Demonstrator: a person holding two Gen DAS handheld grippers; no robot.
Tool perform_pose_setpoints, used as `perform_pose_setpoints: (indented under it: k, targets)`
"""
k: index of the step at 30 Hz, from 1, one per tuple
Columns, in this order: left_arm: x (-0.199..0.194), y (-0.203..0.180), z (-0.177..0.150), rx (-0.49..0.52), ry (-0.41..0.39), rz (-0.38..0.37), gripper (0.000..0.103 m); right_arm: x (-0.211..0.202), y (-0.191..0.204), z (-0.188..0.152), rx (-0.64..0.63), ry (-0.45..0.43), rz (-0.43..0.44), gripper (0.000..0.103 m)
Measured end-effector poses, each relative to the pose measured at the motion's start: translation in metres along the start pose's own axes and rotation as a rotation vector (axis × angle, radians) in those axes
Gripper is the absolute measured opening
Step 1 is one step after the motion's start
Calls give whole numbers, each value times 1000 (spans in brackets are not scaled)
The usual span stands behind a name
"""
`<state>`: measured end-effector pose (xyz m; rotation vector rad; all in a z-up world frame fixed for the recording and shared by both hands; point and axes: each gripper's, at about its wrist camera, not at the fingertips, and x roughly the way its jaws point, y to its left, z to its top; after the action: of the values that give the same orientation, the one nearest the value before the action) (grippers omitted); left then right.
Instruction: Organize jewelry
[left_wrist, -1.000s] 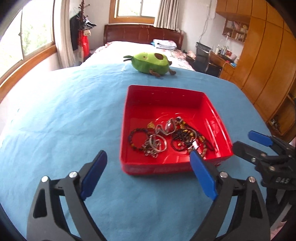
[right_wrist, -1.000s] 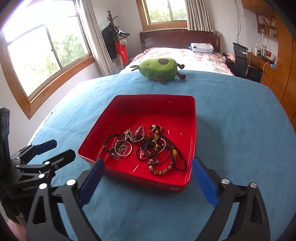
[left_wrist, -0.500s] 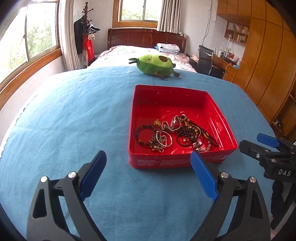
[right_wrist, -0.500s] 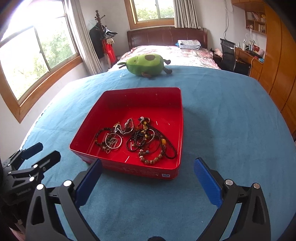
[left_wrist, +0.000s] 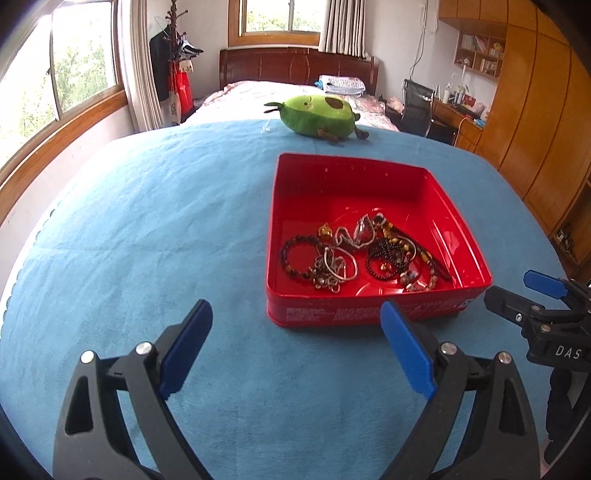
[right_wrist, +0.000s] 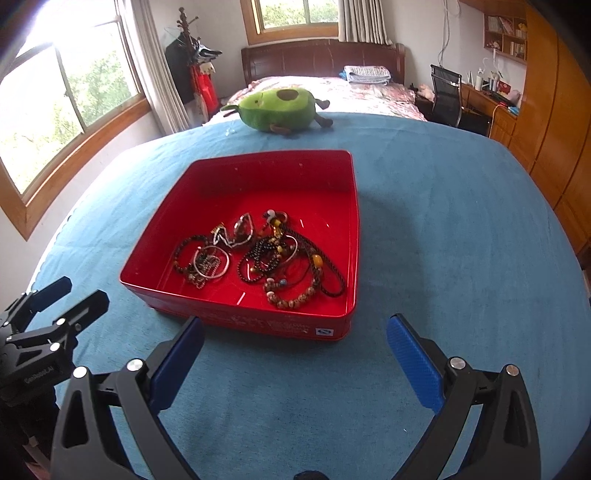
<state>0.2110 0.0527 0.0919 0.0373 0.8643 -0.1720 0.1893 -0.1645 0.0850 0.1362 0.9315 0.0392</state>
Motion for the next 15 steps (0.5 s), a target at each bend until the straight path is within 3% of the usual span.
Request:
perform_pose_setpoints:
  k: [6, 15]
  targets:
    - [14, 3, -1, -7, 38, -4, 91, 6, 2, -2, -5, 18, -3, 99]
    - [14, 4, -1, -7, 33, -4, 91, 5, 1, -2, 3, 12, -7, 99]
